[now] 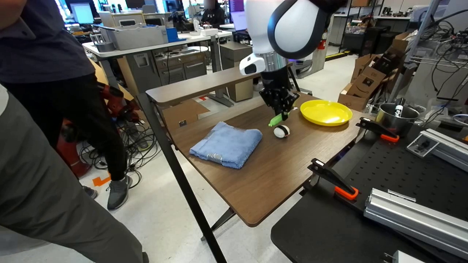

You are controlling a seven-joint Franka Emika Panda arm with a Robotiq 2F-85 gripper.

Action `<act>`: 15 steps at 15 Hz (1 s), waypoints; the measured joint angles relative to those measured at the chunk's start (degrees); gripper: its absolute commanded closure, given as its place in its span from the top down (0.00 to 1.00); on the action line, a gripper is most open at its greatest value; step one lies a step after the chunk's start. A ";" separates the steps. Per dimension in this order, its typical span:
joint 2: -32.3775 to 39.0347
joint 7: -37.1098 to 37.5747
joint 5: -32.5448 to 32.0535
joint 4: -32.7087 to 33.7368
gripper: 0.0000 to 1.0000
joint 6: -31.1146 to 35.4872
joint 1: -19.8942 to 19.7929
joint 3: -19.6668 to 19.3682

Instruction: Move the green spoon forward

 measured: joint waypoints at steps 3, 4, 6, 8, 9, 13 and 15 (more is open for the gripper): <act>-1.70 3.04 -3.06 -4.00 0.06 1.30 2.85 0.10; -2.13 4.04 -4.01 -4.97 0.06 1.36 3.80 0.14; -2.49 5.92 -5.76 -6.17 0.06 1.36 5.58 0.26; -2.49 7.63 -7.17 -6.79 0.06 1.34 7.07 0.53; -2.49 8.28 -7.71 -6.98 0.06 1.29 7.68 0.71; -2.33 11.09 -9.77 -7.26 0.06 0.85 9.65 1.81; -1.91 12.02 -10.51 -7.28 0.06 0.68 10.37 2.39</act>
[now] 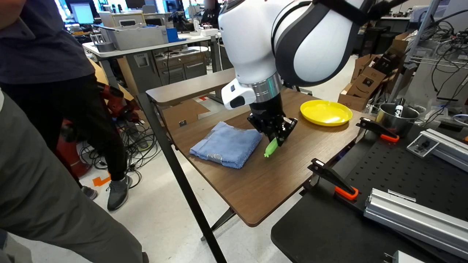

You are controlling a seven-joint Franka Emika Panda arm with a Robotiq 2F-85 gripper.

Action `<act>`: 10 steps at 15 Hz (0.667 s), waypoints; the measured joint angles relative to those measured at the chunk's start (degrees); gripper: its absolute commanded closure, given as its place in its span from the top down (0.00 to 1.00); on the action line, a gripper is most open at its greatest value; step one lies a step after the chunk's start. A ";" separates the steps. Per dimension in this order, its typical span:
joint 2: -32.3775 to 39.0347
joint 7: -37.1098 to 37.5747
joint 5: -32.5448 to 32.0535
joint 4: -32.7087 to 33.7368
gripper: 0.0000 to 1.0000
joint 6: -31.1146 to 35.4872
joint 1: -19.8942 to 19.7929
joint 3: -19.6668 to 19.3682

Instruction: Move the green spoon forward

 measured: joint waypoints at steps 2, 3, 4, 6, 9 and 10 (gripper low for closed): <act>0.52 0.04 -0.11 -0.01 0.06 0.00 0.18 0.74; 0.81 0.04 -0.11 -0.01 0.06 0.00 0.18 1.08; 1.09 0.04 -0.11 -0.01 0.06 0.00 0.17 1.39; 1.64 0.03 -0.11 0.04 0.06 0.00 0.15 1.85; 2.48 -0.17 -0.10 0.28 0.06 0.00 0.01 2.20; 2.83 -0.23 -0.10 0.45 0.06 0.00 -0.06 2.27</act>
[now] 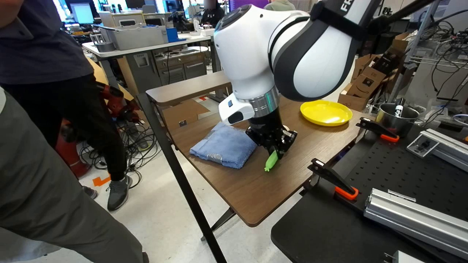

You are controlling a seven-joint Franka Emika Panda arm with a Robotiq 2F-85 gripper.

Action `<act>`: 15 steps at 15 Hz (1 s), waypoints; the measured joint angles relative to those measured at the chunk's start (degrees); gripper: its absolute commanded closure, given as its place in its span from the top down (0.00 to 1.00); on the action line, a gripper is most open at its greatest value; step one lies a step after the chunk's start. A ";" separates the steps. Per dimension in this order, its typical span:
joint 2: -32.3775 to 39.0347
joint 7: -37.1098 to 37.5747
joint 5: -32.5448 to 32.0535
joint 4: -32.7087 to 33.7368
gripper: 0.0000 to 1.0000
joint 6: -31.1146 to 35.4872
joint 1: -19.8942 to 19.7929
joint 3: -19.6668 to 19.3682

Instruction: Move the green spoon forward

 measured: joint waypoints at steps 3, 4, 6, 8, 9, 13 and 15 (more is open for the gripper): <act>1.24 -0.02 0.00 1.11 0.48 0.00 -0.03 0.01; 1.67 -0.05 0.00 1.46 0.49 -0.10 -0.04 0.00; 1.92 -0.09 0.03 1.92 0.62 -0.45 -0.04 0.04; 2.12 -0.09 0.03 2.34 0.77 -0.48 -0.07 0.04; 2.28 -0.11 0.03 2.60 0.84 -0.48 -0.11 0.04; 2.58 -0.36 0.03 2.95 1.00 -0.48 -0.37 0.04; 2.57 -0.71 0.04 2.95 1.00 -0.48 -0.49 0.05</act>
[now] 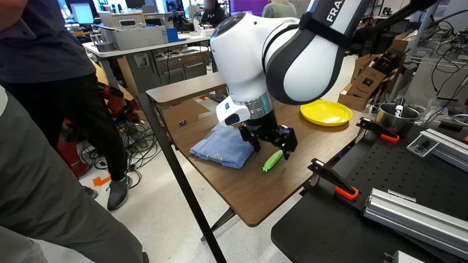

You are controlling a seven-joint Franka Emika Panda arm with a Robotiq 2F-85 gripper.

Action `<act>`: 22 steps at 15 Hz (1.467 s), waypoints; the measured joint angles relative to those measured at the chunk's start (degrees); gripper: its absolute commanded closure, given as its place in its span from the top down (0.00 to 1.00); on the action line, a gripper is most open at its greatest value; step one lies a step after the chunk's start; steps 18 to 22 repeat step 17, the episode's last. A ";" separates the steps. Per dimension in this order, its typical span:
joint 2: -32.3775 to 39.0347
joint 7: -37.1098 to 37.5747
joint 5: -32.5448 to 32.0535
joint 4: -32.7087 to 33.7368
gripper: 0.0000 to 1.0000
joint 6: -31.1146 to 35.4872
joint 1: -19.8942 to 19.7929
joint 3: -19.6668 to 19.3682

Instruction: Move the green spoon forward

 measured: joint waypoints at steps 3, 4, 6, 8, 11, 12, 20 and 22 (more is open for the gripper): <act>-0.38 -0.50 0.12 -0.26 1.00 0.00 -0.39 0.24; -0.91 -0.88 0.22 -0.68 1.00 0.00 -0.77 0.67; -2.85 -2.17 0.73 -2.15 1.00 -0.04 -1.78 1.87; -5.85 -4.71 2.59 -4.31 1.00 -0.28 -3.18 3.58; -9.77 -7.60 5.26 -6.80 1.00 -1.93 -4.34 4.78; -10.05 -7.71 5.43 -7.16 1.00 -1.94 -4.35 4.79; -10.05 -7.76 5.54 -7.40 1.00 -1.94 -4.35 4.82; -10.05 -7.76 5.54 -7.40 1.00 -1.94 -4.35 4.82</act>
